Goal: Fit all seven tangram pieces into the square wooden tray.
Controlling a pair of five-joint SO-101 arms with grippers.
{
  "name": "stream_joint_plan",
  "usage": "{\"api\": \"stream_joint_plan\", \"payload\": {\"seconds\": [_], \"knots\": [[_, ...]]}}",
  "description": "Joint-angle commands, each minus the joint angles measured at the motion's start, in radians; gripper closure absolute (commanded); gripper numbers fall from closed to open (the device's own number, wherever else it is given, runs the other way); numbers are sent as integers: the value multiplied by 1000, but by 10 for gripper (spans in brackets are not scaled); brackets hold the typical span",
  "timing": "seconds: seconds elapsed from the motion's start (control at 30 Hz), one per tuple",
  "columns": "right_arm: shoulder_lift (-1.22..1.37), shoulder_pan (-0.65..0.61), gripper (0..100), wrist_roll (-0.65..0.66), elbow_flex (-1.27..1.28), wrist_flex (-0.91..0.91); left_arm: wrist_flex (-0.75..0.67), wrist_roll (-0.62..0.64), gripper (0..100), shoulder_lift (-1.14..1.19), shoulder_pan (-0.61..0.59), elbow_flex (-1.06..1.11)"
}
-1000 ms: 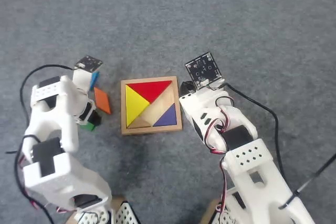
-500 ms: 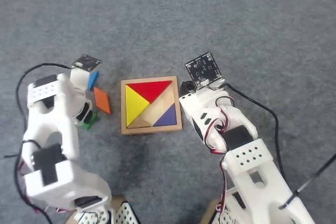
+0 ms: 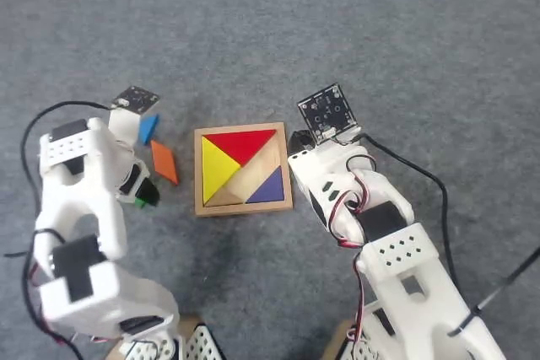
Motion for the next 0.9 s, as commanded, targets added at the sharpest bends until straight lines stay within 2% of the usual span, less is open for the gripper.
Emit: {"api": "stream_joint_plan", "payload": {"seconds": [0.0, 0.17, 0.33, 0.53, 0.87], "knots": [[-39, 8, 990, 8, -11, -13, -107, -69, 690, 57, -17, -28], [-33, 8, 990, 8, -11, -16, -195, -91, 691, 124, -35, -28], [-33, 12, 990, 8, -11, -19, -199, -91, 693, 129, -54, -27], [-31, 13, 990, 9, -11, -19, -195, -86, 759, 132, -66, -19], [-30, 13, 990, 9, -11, -21, -170, -51, 761, 123, -61, -7]]}}
